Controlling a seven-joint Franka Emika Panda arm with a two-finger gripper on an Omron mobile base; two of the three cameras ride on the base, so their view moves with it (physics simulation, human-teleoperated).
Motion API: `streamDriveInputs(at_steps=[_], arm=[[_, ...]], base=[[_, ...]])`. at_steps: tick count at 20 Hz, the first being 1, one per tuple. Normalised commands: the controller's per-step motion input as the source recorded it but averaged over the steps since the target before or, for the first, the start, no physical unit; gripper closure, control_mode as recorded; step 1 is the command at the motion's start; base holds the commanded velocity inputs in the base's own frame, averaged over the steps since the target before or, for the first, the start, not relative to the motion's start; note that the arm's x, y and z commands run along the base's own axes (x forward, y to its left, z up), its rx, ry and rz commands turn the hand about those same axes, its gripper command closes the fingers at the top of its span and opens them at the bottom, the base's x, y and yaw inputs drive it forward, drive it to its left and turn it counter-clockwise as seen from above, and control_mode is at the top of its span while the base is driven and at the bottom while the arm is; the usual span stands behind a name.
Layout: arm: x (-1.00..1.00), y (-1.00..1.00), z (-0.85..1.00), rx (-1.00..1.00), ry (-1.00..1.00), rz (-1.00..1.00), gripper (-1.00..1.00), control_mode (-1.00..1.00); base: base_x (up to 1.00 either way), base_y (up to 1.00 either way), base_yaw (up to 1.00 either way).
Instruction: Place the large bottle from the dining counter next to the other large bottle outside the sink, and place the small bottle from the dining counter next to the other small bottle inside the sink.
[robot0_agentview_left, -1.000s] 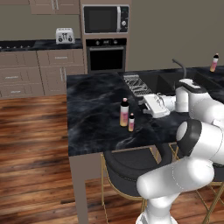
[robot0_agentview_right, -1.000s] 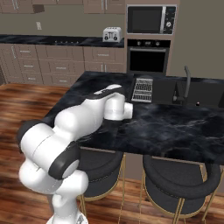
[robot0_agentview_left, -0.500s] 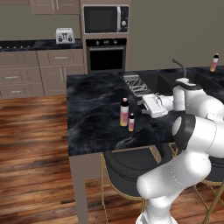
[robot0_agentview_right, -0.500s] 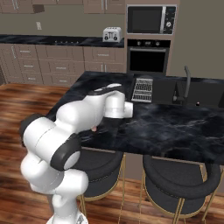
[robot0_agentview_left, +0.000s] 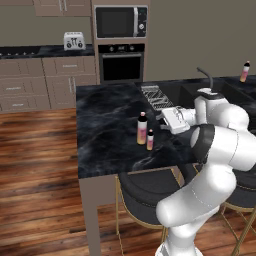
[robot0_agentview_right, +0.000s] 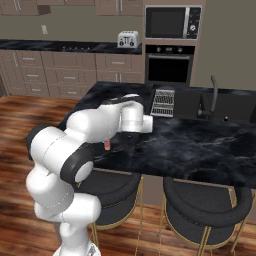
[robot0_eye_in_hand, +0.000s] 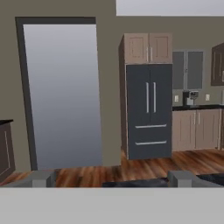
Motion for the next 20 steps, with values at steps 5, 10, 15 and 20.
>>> streamDriveInputs(at_steps=[5, 10, 15, 20], arm=[[0.21, 0.00, -0.08, 0.00, 0.00, 0.00, -1.00, -1.00], [0.21, 0.00, -0.09, 0.00, 0.00, 0.00, -1.00, -1.00], [0.21, 0.00, -0.11, 0.00, 0.00, 0.00, -1.00, -1.00], [0.21, -0.03, -0.10, 0.00, 0.00, 0.00, -1.00, -1.00]], base=[[0.00, 0.00, 0.00], [0.00, 0.00, 0.00], [0.00, 0.00, 0.00], [0.00, 0.00, 0.00]])
